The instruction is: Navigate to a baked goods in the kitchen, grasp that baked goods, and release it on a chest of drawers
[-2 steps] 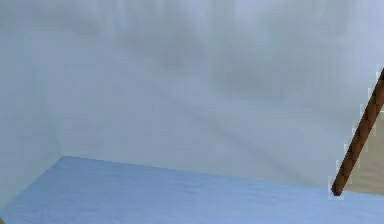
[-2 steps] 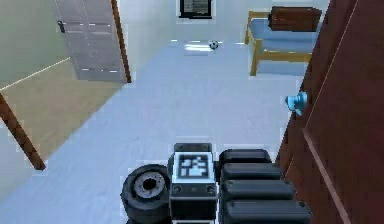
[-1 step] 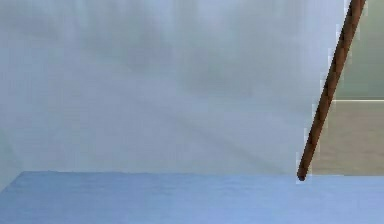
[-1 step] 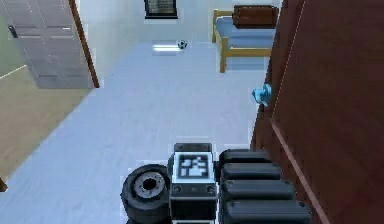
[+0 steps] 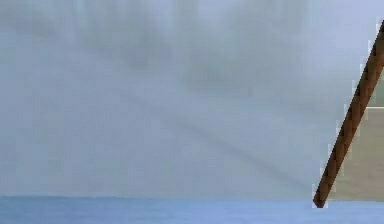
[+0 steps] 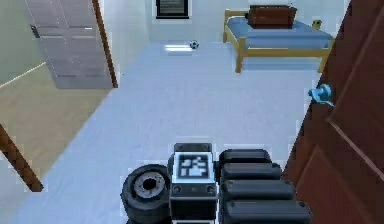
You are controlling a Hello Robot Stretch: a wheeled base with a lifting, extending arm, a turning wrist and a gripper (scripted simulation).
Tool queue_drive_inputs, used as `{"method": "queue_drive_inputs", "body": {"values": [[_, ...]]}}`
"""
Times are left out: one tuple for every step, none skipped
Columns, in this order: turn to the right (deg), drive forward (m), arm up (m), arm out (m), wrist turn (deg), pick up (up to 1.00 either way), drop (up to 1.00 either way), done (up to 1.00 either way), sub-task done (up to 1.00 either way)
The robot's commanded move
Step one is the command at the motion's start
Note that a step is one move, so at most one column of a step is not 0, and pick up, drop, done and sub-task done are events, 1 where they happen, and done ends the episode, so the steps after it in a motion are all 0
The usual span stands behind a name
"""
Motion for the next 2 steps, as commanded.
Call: {"method": "queue_drive_inputs", "body": {"values": [[-45.0, 0.0, 0.0, 0.0, 0.0, 0.0, 0.0, 0.0, 0.0], [-42.0, 0.0, 0.0, 0.0, 0.0, 0.0, 0.0, 0.0, 0.0]]}}
